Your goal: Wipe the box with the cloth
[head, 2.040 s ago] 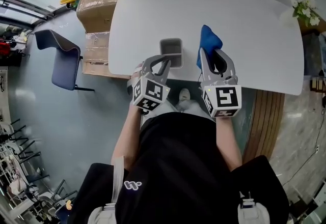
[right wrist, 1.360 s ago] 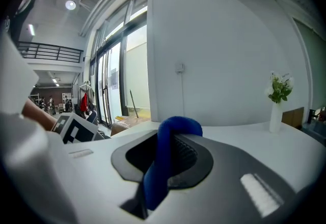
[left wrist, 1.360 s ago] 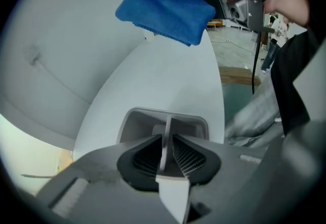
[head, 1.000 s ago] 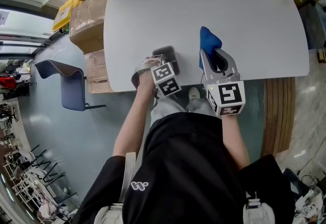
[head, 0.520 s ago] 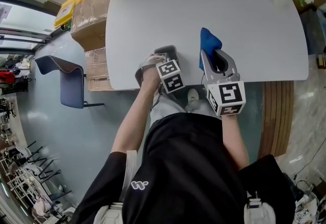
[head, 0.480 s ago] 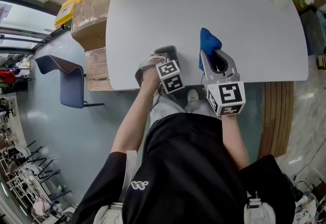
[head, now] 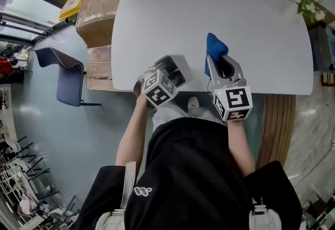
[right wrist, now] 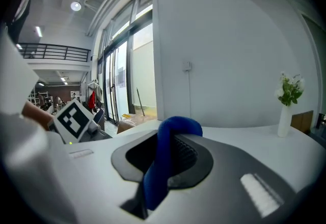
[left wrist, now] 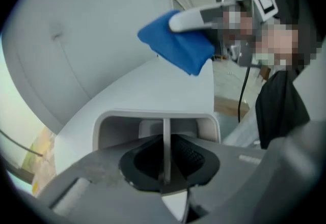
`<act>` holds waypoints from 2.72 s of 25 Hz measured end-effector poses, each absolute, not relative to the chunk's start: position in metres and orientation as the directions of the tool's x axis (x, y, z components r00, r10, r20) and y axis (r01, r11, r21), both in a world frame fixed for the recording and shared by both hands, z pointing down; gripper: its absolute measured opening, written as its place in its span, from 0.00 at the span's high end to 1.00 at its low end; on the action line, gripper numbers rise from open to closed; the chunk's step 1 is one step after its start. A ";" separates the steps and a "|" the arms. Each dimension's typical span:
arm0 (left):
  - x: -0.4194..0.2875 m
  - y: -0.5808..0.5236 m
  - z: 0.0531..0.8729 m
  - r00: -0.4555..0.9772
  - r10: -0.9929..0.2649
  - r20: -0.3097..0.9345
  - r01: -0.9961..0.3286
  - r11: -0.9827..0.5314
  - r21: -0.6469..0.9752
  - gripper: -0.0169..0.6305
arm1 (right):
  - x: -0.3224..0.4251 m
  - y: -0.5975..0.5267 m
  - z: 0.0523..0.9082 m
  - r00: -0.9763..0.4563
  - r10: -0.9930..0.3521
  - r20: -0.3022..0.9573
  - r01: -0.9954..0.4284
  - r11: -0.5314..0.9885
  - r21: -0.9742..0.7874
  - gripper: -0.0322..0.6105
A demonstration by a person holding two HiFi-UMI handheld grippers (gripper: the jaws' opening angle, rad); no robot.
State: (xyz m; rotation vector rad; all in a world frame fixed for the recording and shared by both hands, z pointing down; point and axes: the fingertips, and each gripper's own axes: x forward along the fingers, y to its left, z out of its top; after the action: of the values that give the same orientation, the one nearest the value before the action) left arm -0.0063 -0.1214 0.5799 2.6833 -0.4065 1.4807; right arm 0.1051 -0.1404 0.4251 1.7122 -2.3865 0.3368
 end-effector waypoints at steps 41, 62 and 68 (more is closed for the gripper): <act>0.004 -0.034 0.405 0.860 0.165 0.483 0.160 -0.986 0.052 0.88 | -0.019 -0.086 0.333 -0.965 -0.234 0.115 -0.240 0.970 -0.041 0.86; 0.003 -0.027 0.285 0.964 0.265 -0.014 0.266 -0.959 0.101 0.89 | 0.011 -0.098 0.339 -0.977 -0.194 -0.089 -0.173 0.965 -0.199 0.87; -0.001 -0.065 0.278 0.993 0.089 -0.084 0.098 -0.989 0.114 0.89 | 0.011 -0.088 0.345 -0.978 -0.189 -0.091 -0.167 0.963 -0.213 0.86</act>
State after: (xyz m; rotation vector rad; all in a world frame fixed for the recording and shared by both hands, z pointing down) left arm -0.0012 -0.0646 0.2778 3.0179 0.1422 -0.1189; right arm 0.0108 -0.0876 0.3451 0.2929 -3.2220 0.3338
